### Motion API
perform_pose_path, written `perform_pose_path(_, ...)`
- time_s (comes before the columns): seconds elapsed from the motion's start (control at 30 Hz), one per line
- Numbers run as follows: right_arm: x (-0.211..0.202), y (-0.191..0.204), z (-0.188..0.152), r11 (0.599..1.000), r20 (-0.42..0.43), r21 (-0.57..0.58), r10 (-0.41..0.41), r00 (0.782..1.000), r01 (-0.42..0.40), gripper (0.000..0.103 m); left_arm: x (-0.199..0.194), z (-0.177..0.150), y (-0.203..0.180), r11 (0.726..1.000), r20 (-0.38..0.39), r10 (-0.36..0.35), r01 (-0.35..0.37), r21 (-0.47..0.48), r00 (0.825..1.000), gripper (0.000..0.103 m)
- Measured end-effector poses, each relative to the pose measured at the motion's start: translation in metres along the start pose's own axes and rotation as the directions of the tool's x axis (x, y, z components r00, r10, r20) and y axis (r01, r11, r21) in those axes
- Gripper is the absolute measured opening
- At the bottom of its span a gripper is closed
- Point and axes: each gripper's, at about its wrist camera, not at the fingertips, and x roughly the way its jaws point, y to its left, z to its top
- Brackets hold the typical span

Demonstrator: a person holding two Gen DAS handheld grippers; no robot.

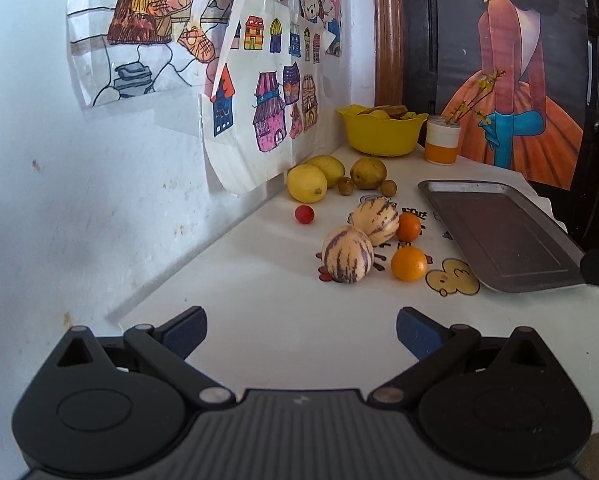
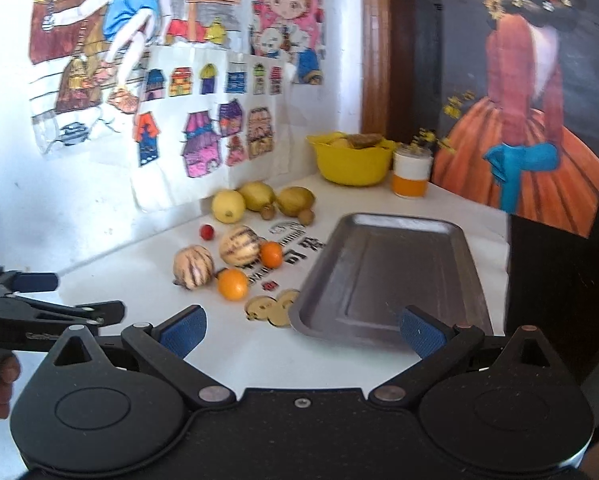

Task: Organize fruits
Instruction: 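Grasp a striped pepino melon with the left tool while the right tool grasps an orange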

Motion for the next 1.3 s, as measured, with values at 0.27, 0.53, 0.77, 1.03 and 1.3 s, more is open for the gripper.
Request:
perform_pose_path(0.27,0.016,0.009,0.032,0.989,0.042,-0.099,0.113,0.993,-0.109,0.103,0.014,0.023,0.009,1.0,0.007,-0.017,0.017,-0.004,1.0,0.103)
perform_pose_path(0.53,0.059,0.02,0.037,0.956,-0.033,-0.254,0.142,0.989,-0.146,0.102,0.04,0.04,0.02,0.998,-0.001,-0.051,0.051,-0.042,0.999,0.103)
perform_pose_path(0.77,0.097,0.03,0.034,0.935,-0.083,-0.279,0.203,0.976,-0.218,0.102,0.083,0.05,0.015,0.993,-0.053,-0.101,0.097,-0.06,0.994,0.103)
perform_pose_path(1.03,0.15,0.034,0.018,0.935,-0.127,-0.264,0.21,0.97,-0.237,0.087,0.114,0.046,0.005,0.986,-0.095,-0.163,0.159,-0.055,0.982,0.098)
perform_pose_path(1.3,0.179,0.033,0.015,0.93,-0.168,-0.242,0.24,0.956,-0.276,0.057,0.133,0.043,-0.004,0.978,-0.134,-0.209,0.204,-0.049,0.969,0.075)
